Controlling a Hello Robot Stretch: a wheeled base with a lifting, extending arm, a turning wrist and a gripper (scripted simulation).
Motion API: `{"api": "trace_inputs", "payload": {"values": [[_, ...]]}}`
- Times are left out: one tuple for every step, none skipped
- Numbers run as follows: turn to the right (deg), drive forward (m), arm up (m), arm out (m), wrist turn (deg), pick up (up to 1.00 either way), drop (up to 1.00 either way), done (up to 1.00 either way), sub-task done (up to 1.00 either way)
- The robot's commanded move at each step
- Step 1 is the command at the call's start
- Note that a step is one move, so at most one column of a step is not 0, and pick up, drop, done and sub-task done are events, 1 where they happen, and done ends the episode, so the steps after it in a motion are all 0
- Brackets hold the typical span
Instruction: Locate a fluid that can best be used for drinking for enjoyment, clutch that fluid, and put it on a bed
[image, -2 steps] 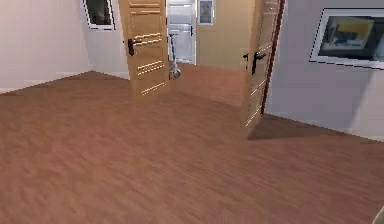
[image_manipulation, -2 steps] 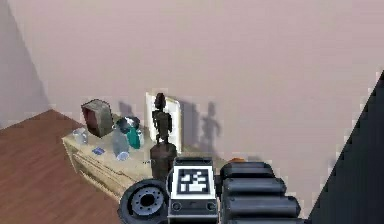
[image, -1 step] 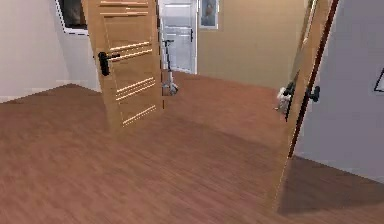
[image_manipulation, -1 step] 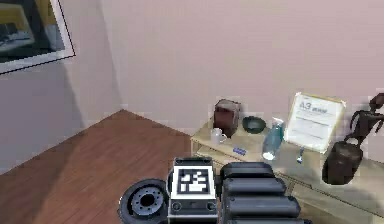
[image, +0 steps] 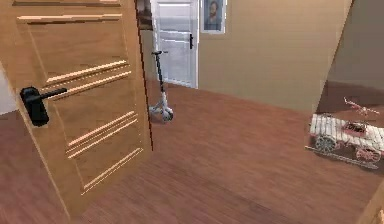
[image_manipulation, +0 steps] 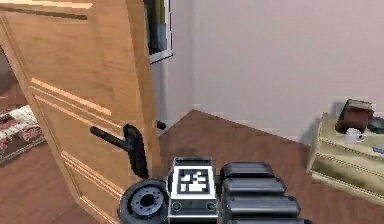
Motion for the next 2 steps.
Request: {"api": "trace_inputs", "payload": {"values": [[3.0,0.0,0.0,0.0,0.0,0.0,0.0,0.0,0.0],[0.0,0.15,0.0,0.0,0.0,0.0,0.0,0.0,0.0]]}}
